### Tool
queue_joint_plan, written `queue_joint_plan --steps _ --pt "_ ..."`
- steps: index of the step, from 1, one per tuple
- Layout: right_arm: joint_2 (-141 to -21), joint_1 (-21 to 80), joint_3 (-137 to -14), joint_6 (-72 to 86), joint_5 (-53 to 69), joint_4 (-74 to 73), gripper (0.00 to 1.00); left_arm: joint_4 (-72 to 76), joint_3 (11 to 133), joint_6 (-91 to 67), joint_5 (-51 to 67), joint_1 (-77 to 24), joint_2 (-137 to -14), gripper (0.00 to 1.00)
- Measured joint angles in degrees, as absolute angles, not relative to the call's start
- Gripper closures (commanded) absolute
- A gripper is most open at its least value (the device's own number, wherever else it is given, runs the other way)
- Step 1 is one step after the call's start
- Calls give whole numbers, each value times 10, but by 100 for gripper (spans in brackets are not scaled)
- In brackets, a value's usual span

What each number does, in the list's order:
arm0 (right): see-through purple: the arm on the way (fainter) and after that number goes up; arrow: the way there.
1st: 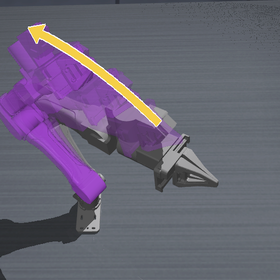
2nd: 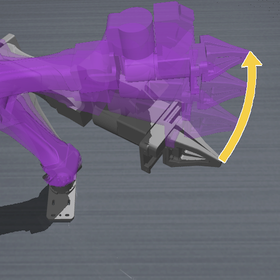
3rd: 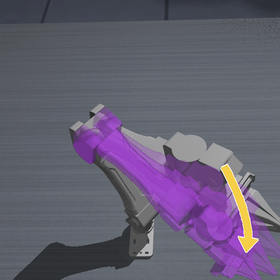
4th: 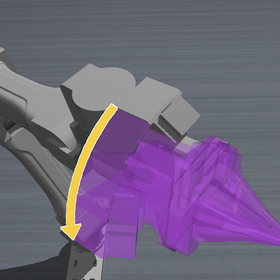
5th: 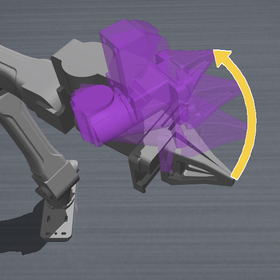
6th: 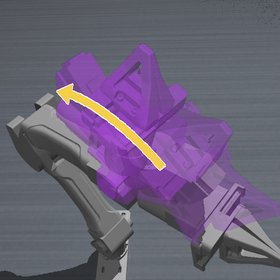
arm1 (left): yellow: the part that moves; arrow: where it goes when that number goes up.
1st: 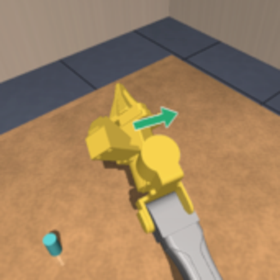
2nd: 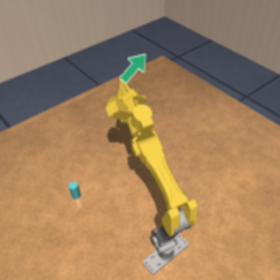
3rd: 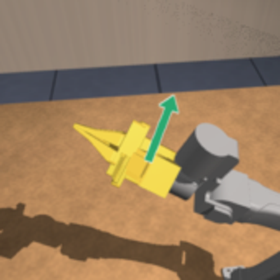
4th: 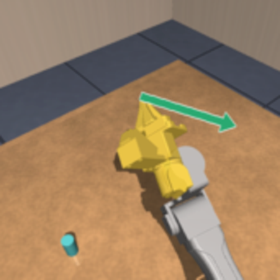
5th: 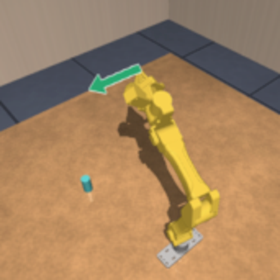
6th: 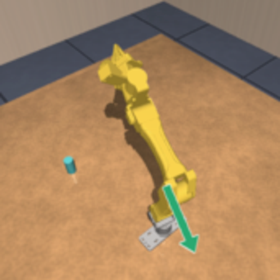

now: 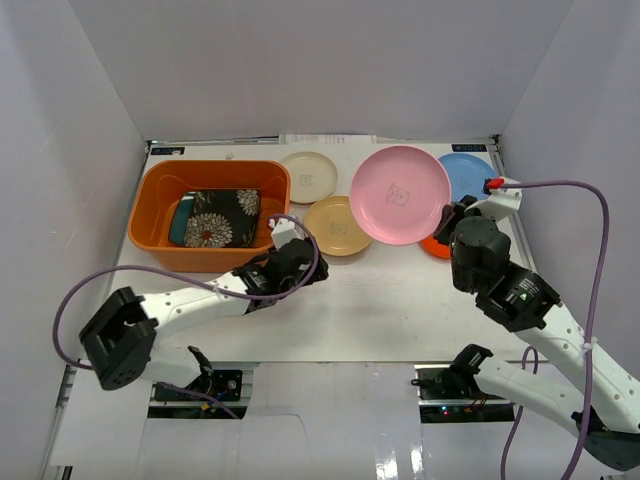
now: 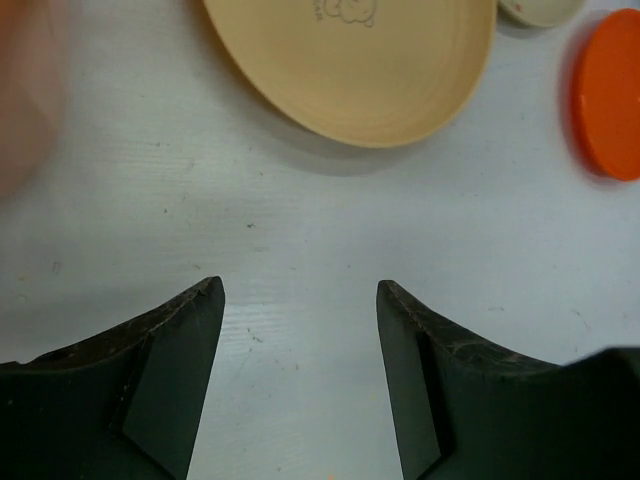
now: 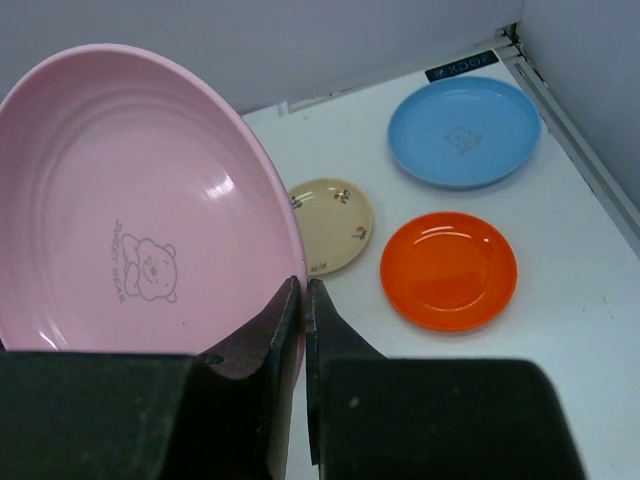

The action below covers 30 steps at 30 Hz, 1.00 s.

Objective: Place the plates into the plastic bin on the countertop

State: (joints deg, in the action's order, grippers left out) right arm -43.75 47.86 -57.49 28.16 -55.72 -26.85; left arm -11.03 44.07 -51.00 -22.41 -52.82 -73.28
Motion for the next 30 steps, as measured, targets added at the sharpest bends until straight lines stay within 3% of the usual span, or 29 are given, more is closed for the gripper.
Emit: queue_joint_plan --steps 8,15,21,27,30 --pt "-491 400 -595 229 -422 -195 92 -97 505 -635 -321 -538 -921 22" --pt "-495 394 -583 219 -330 -176 92 -92 545 -721 -386 -538 -980 20" --pt "-495 385 -556 221 -303 -161 92 -90 593 -740 -429 -536 -1037 41" --pt "-493 382 -556 220 -297 -142 92 -96 620 -742 -473 -535 -1074 44" --pt "-493 383 -556 221 -288 -134 92 -100 625 -740 -487 -535 -1082 60"
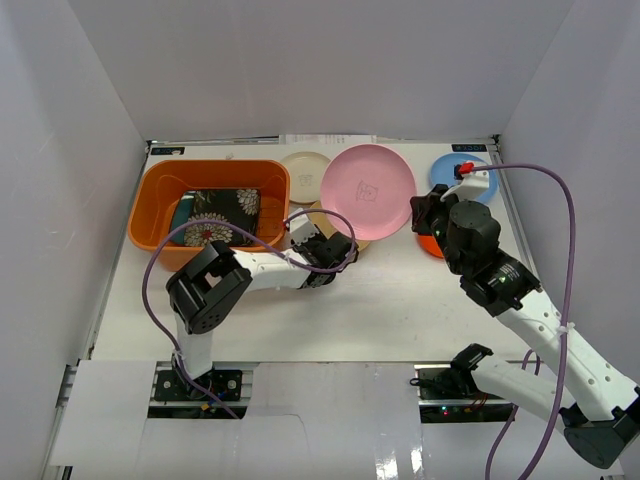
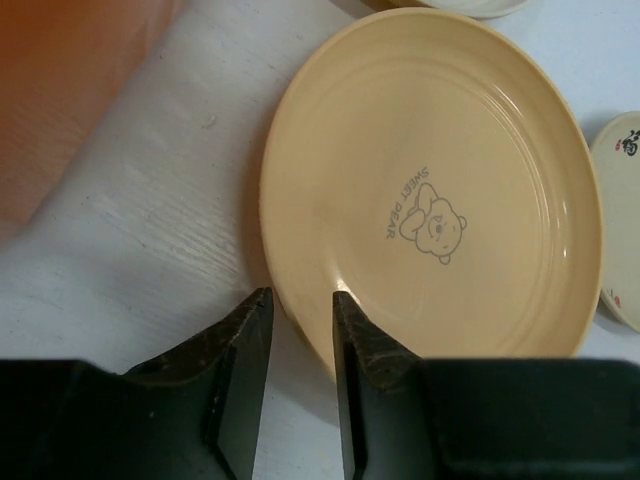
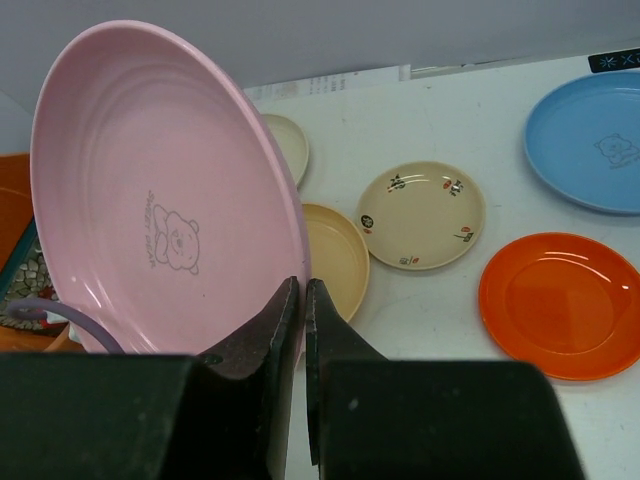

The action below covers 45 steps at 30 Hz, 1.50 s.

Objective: Place the plates into the plastic bin on the countertop

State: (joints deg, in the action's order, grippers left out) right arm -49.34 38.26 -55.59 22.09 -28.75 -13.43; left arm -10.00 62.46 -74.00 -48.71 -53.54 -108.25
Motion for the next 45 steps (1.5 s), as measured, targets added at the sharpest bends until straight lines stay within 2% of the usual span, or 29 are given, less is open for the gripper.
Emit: queue_joint_plan --steps 5,7,9,12,13,14,16,18,19,23,26,31,37,40,45 --pt "-493 383 -559 222 -279 -132 92 -102 622 -733 -491 -536 -1084 62" --pt "-495 383 -567 223 -279 -136 92 -99 619 -729 -491 -536 -1084 68" --pt "-496 385 -580 222 -279 -140 92 -98 618 -725 -491 -536 -1084 69" --pt "-498 387 -606 218 -288 -151 92 -93 616 -721 -494 -538 -1087 59" --pt "-498 387 -613 216 -292 -153 92 -91 616 -718 -497 -539 -1090 43" --pt "-498 387 -622 212 -296 -155 92 -89 616 -715 -500 -540 -1094 35" --pt "-496 387 -634 205 -302 -159 92 -86 617 -716 -499 -542 -1100 32" --pt "-495 386 -645 200 -307 -166 92 -76 616 -730 -495 -548 -1111 41" --pt "-493 386 -649 198 -311 -166 92 -73 618 -735 -489 -549 -1112 55" --pt "-482 387 -650 199 -314 -166 92 -66 621 -753 -477 -548 -1122 86" --pt "-479 388 -654 198 -313 -166 92 -53 620 -771 -456 -546 -1120 99" --pt "-498 387 -682 189 -312 -168 92 -75 594 -785 -438 -562 -1087 100" --pt "-561 387 -723 189 -291 -167 92 -163 494 -766 -423 -612 -950 100" --pt "-614 387 -755 190 -266 -164 92 -229 411 -747 -407 -646 -809 100" --pt "-727 404 -800 203 -211 -130 92 -365 343 -735 -387 -657 -472 100"
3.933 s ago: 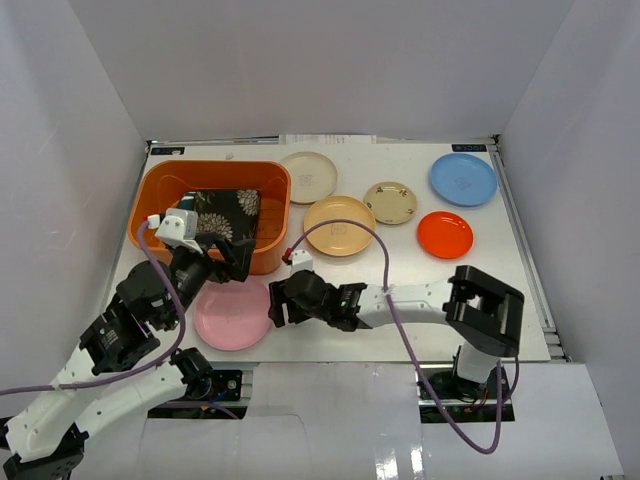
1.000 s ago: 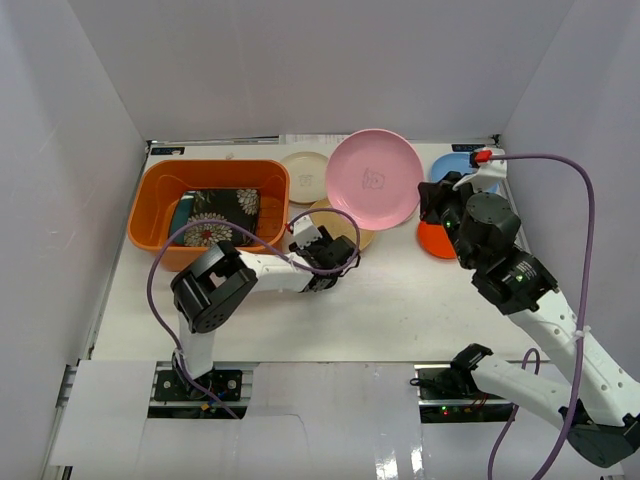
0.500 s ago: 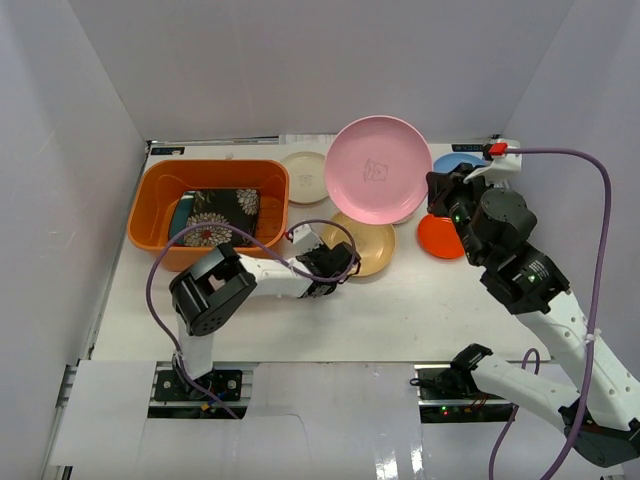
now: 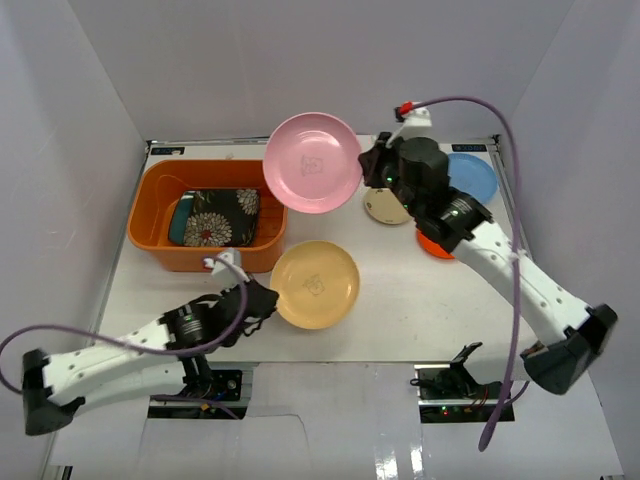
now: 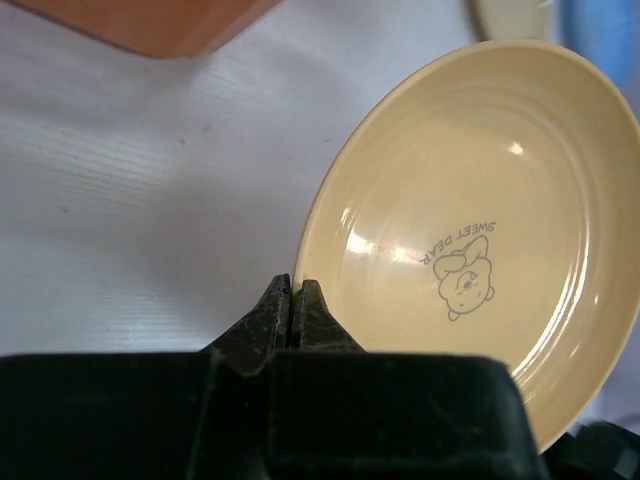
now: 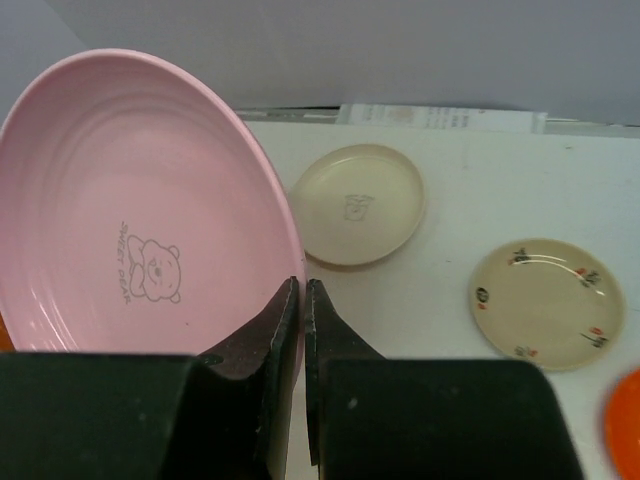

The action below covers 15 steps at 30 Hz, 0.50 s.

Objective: Place the plates into the plastic bin on the countertop

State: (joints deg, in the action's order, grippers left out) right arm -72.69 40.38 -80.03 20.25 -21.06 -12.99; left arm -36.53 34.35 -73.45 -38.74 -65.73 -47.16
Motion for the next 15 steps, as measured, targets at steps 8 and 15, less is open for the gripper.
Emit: queue_joint_plan --steps 8,15 --pt "-1026 495 -1033 202 -151 -121 92 -546 469 -717 -385 -658 -258 100" --pt "-1193 505 -1171 192 -84 -139 92 -588 578 -639 -418 -655 -211 100"
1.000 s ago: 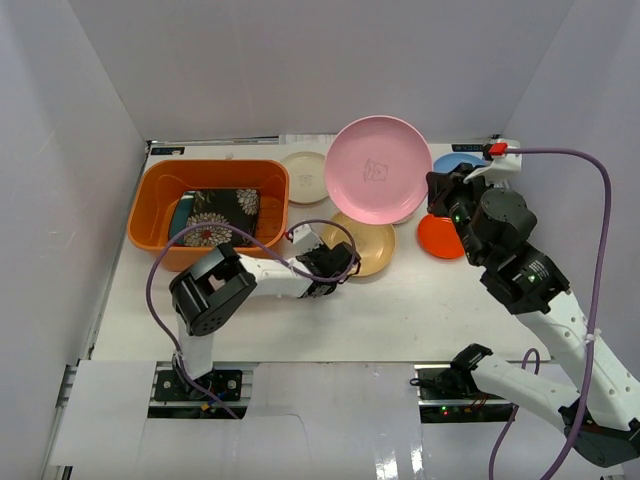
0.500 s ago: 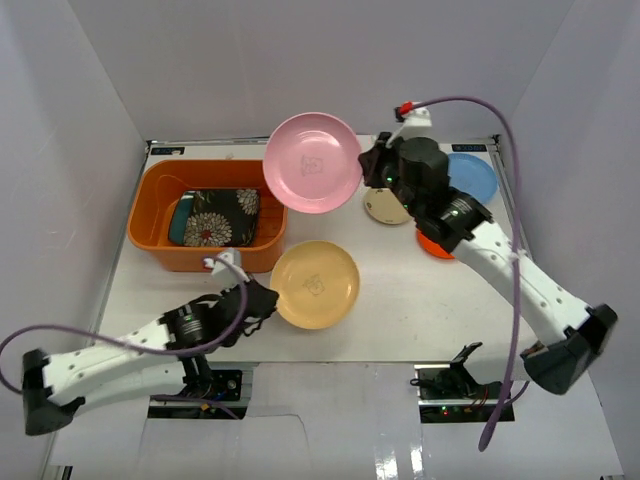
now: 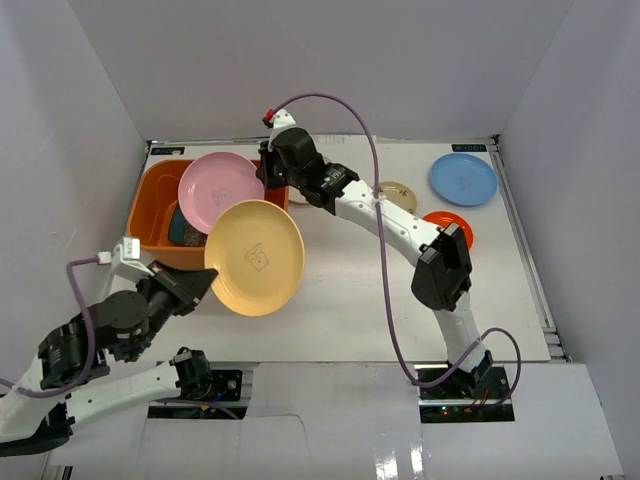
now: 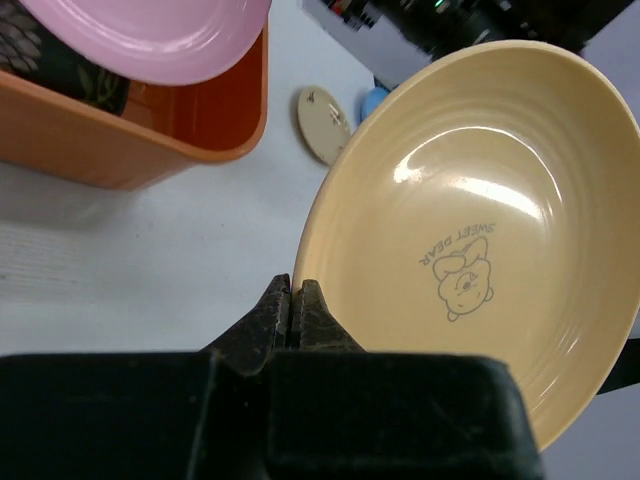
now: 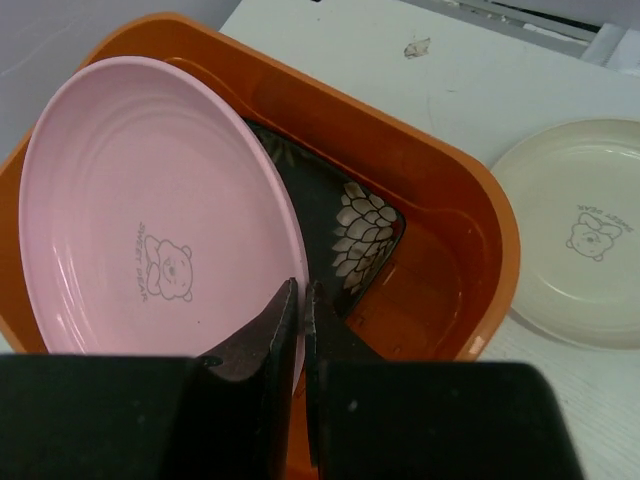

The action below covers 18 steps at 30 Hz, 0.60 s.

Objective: Place the plates into the plastic bin on the countertop

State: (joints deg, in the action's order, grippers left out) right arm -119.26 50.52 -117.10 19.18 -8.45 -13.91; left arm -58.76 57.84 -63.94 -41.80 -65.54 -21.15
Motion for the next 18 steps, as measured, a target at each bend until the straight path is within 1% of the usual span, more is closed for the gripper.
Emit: queue_joint_plan --steps 4,7,10,12,13,15,16,18 --pt "-1261 500 -1232 200 -55 -144 92 -609 636 -613 -476 -653 -205 100" --pt "-1290 500 -1239 212 -43 -144 92 -612 655 -585 -525 -651 -210 100" --pt "-1316 505 -1240 224 -43 -145 92 -582 656 -533 -562 -651 -233 100" --pt "-1329 511 -1239 232 -47 -150 89 -554 656 -502 -585 -651 -270 100" --pt "-1332 512 -1238 237 -48 -152 79 -536 655 -481 -596 -651 -290 100" --pt "-1333 515 -1231 248 -50 -149 67 -479 641 -435 -614 -652 -321 100" --pt "-1333 518 -1230 252 -50 -146 54 -443 627 -404 -622 -653 -329 100" --pt "-1333 520 -1230 257 -48 -140 48 -370 597 -344 -633 -654 -333 100"
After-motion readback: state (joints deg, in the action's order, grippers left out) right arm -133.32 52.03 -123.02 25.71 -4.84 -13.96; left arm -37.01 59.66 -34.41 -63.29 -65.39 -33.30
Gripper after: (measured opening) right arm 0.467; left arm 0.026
